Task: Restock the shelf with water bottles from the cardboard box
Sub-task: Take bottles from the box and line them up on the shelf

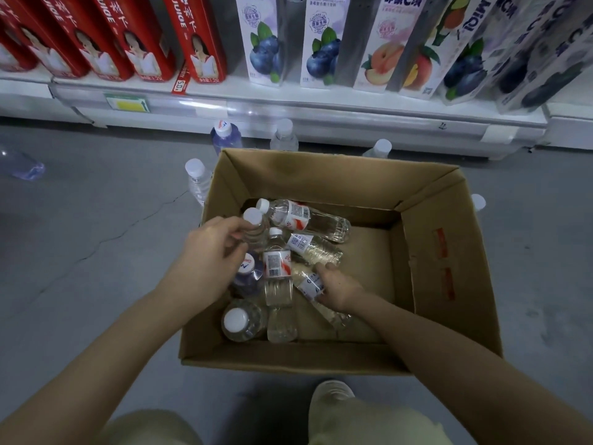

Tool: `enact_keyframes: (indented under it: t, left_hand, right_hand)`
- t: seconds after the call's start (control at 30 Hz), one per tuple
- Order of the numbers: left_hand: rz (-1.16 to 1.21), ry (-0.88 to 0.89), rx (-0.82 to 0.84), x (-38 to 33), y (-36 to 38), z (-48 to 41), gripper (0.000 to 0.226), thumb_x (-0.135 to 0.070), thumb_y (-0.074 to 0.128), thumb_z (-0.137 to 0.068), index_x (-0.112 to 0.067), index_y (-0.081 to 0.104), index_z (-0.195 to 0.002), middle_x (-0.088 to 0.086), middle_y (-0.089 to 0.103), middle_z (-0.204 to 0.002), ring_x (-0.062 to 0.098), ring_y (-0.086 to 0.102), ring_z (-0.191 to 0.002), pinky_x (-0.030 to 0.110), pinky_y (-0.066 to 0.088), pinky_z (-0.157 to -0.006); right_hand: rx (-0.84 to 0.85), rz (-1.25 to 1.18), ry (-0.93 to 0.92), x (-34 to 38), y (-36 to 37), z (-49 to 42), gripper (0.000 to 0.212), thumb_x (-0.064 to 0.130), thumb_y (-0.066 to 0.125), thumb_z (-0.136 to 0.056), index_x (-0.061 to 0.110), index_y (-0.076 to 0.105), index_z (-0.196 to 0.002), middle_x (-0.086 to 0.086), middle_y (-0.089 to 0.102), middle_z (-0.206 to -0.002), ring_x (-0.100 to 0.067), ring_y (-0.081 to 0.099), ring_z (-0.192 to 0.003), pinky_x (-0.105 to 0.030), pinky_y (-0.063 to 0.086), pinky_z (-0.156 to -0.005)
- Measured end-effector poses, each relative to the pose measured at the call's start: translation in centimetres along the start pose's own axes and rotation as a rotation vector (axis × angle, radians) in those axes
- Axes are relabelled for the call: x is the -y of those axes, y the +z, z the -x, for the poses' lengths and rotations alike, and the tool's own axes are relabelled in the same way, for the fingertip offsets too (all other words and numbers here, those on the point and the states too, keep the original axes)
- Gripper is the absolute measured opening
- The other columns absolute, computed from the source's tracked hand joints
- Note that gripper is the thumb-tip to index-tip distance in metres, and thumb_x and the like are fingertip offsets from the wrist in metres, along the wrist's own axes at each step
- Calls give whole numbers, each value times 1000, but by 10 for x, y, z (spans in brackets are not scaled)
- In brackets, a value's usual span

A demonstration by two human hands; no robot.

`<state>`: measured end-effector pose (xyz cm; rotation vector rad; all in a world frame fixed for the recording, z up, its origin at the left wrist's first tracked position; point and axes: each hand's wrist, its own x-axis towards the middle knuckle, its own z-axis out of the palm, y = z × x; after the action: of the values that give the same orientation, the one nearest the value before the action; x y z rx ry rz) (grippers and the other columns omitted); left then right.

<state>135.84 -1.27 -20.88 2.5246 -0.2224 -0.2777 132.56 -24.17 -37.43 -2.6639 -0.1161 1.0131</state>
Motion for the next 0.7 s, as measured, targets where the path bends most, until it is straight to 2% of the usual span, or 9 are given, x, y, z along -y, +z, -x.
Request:
enact_keyframes:
  t: [0.13,0.23,0.4,0.53,0.7]
  left_hand:
    - [10,-21,-19,11,-10,9,25,-10,59,-88,-23,64,-108,-8,58,-92,1,53,-78,9,34,-60]
    - [8,-21,-25,15,-12,15,24,-10,59,-88,-22,64,-107,-9,56,-92,-3,50,-77,6,36,-60]
    - [32,-2,-24,15,-13,14,25,-11,58,-89,-23,64,-110,-12,55,-94,-7,50,-78,3,38,-64]
    - [33,10,-15,6,-12,10,26,-13,57,-90,-25,63,-112,-12,54,-96,0,51,-80,7,36,-63]
    - [36,8,62,-11,0,3,29,-12,53,-92,-21,60,-118,-10,52,-101,0,48,-83,7,35,-65]
  right_hand:
    - [21,6,-4,2,10,-10,80,22,68,-83,22,16,-144,-14,40,-132,-34,54,-109,-40,48,-83]
    - [6,-54,28,5,19,-12,92,23,69,-82,28,5,-147,-17,33,-139,-36,53,-113,-40,49,-86]
    - [18,2,39,10,30,-16,107,23,70,-82,37,-13,-148,-19,23,-145,-35,56,-109,-40,52,-84]
    - [16,46,6,9,22,-13,100,14,64,-86,38,-11,-148,-22,30,-140,-36,56,-107,-42,52,-84]
    - [-19,74,7,-2,1,15,96,13,63,-84,48,-5,-143,-18,43,-130,-35,56,-104,-35,47,-73]
